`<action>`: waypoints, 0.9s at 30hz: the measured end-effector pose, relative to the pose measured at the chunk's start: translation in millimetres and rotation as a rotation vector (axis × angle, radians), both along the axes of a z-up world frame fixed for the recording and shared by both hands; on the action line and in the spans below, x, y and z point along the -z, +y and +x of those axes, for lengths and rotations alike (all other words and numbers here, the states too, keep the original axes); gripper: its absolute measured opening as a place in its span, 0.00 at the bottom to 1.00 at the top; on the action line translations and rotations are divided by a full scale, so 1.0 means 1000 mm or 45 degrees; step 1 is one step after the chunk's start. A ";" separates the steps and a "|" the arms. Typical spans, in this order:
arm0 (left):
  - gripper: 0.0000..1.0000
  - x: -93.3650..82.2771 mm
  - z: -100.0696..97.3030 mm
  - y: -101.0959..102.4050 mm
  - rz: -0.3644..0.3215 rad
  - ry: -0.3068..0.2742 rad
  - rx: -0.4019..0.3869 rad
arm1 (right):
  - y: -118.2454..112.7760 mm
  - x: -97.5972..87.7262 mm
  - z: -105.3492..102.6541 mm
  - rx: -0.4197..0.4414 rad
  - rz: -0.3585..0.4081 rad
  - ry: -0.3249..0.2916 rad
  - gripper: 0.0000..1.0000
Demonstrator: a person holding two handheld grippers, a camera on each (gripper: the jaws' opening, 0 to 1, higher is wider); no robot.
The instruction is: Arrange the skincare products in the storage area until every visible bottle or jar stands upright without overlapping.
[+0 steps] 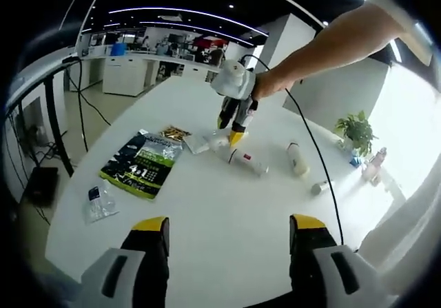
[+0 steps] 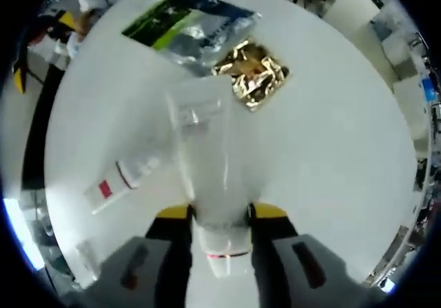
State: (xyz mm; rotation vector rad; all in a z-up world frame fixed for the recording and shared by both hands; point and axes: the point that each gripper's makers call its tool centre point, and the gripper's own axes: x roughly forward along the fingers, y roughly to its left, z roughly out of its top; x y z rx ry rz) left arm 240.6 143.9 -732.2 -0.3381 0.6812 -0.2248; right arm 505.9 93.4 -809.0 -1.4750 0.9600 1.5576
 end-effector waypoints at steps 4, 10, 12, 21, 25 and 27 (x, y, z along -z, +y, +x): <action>0.73 -0.001 -0.008 -0.008 0.016 -0.001 0.038 | -0.005 0.003 -0.002 0.018 -0.029 -0.027 0.27; 0.72 0.000 -0.013 -0.005 0.010 -0.001 0.037 | -0.011 0.001 -0.006 0.187 0.003 -0.027 0.21; 0.72 0.000 -0.014 -0.003 0.012 -0.003 0.030 | -0.014 0.001 -0.007 0.190 0.005 -0.036 0.19; 0.71 -0.001 -0.022 0.002 0.009 -0.006 0.007 | -0.020 -0.018 -0.011 0.335 0.091 -0.064 0.16; 0.70 -0.004 -0.021 0.001 0.010 -0.015 0.011 | -0.025 -0.030 -0.005 0.440 0.147 -0.068 0.16; 0.70 -0.006 -0.020 0.000 0.020 -0.024 0.022 | -0.030 -0.036 0.000 0.492 0.183 -0.087 0.16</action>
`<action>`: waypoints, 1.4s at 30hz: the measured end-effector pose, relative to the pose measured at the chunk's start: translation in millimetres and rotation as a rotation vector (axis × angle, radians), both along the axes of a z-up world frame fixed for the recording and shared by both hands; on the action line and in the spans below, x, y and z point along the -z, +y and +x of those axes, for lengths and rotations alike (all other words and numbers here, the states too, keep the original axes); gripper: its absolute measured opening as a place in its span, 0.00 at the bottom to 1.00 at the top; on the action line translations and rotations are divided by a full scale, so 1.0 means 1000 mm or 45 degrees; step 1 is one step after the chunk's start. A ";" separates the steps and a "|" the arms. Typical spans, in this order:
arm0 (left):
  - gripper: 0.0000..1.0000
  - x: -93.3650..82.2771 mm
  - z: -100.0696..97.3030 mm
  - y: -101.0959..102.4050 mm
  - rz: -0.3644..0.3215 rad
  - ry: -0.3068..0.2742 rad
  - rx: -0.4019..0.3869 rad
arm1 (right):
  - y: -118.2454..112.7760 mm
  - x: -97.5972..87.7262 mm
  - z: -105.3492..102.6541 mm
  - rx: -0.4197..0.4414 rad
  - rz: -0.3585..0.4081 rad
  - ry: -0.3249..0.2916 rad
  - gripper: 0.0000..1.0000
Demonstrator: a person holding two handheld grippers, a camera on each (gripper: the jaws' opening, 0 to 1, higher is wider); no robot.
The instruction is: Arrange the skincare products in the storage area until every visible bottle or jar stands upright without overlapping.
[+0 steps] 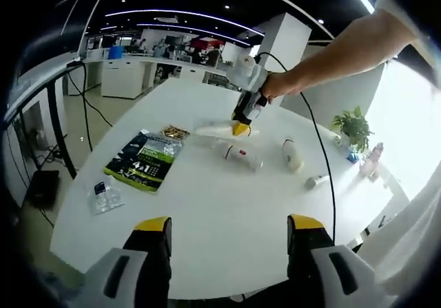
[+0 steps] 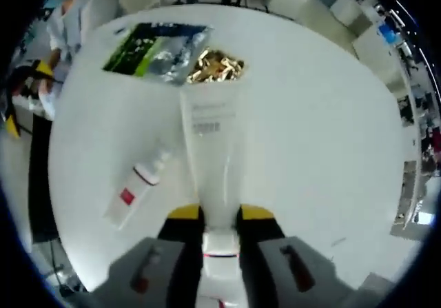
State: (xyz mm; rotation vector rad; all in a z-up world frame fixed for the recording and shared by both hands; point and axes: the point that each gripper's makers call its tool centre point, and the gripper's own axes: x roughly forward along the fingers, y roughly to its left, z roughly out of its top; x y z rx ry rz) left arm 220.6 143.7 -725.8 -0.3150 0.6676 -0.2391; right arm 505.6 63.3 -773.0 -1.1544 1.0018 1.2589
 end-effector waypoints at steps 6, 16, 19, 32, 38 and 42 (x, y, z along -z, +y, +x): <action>0.67 -0.003 0.000 0.000 0.010 -0.014 0.000 | -0.016 -0.014 0.002 0.150 0.108 0.005 0.16; 0.67 -0.007 0.012 -0.013 0.005 -0.032 0.031 | -0.021 -0.042 -0.028 0.368 0.411 0.058 0.15; 0.67 -0.009 0.015 -0.024 0.024 -0.041 0.052 | -0.017 -0.056 -0.049 0.491 0.610 0.135 0.15; 0.66 -0.017 0.020 -0.082 0.054 -0.091 0.083 | -0.037 -0.091 -0.107 0.637 1.037 0.299 0.15; 0.65 -0.014 0.029 -0.121 0.042 -0.134 0.158 | -0.072 -0.111 -0.121 0.677 1.122 0.279 0.15; 0.66 -0.019 0.034 -0.136 -0.022 -0.194 0.144 | -0.087 -0.115 -0.127 0.691 1.147 0.288 0.15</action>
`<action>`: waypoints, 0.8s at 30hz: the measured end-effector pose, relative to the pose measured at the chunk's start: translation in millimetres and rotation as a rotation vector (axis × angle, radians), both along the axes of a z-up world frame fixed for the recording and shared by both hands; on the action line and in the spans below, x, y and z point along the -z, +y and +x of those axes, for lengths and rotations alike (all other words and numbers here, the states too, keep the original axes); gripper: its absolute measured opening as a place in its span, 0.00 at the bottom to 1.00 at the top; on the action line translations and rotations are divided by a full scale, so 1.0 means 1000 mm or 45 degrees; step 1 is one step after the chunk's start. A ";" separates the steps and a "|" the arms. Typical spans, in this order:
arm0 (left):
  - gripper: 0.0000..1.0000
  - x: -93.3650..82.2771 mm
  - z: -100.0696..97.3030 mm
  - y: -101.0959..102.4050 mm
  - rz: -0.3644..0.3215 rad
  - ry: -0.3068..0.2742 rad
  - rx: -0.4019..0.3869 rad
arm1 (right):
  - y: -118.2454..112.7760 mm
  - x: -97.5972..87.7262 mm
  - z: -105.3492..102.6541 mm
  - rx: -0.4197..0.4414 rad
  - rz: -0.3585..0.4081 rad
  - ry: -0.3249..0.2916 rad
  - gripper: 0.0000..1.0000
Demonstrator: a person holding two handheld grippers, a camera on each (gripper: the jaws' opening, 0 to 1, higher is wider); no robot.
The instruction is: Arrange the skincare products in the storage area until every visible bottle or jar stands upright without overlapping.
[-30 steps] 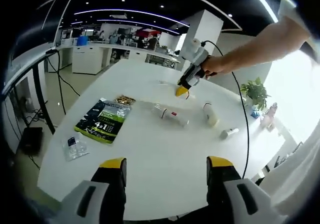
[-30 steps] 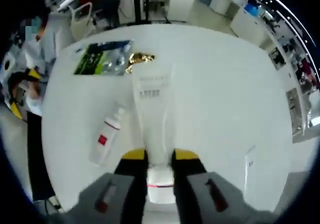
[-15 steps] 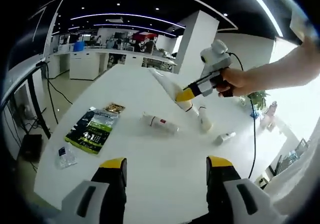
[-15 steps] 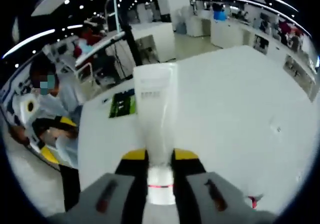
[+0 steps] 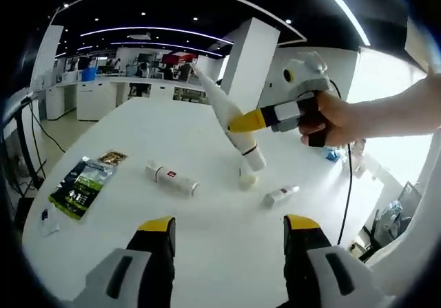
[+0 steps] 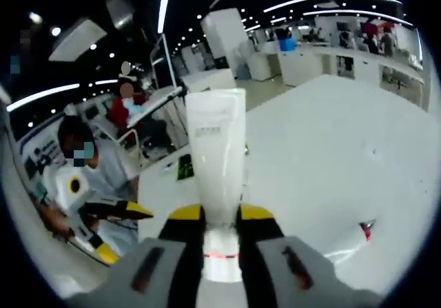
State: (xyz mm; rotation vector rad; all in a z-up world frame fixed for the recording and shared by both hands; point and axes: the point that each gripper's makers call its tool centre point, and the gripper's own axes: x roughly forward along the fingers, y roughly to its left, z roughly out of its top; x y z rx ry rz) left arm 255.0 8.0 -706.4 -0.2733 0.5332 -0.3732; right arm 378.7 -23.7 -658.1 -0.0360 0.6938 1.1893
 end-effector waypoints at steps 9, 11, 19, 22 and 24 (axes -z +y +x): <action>0.66 0.022 -0.006 -0.001 -0.025 0.025 -0.031 | 0.008 0.006 -0.016 0.015 0.120 0.075 0.15; 0.66 0.024 -0.005 0.002 -0.036 0.031 -0.048 | 0.012 0.006 -0.020 0.011 0.135 0.086 0.15; 0.66 0.026 0.000 0.007 -0.063 0.026 -0.077 | 0.022 0.013 -0.027 -0.031 0.134 0.110 0.15; 0.66 0.029 0.000 0.006 -0.051 0.049 -0.067 | 0.024 0.012 -0.028 -0.039 0.142 0.121 0.15; 0.66 0.026 0.001 0.007 -0.054 0.044 -0.066 | 0.025 0.011 -0.027 -0.043 0.147 0.122 0.15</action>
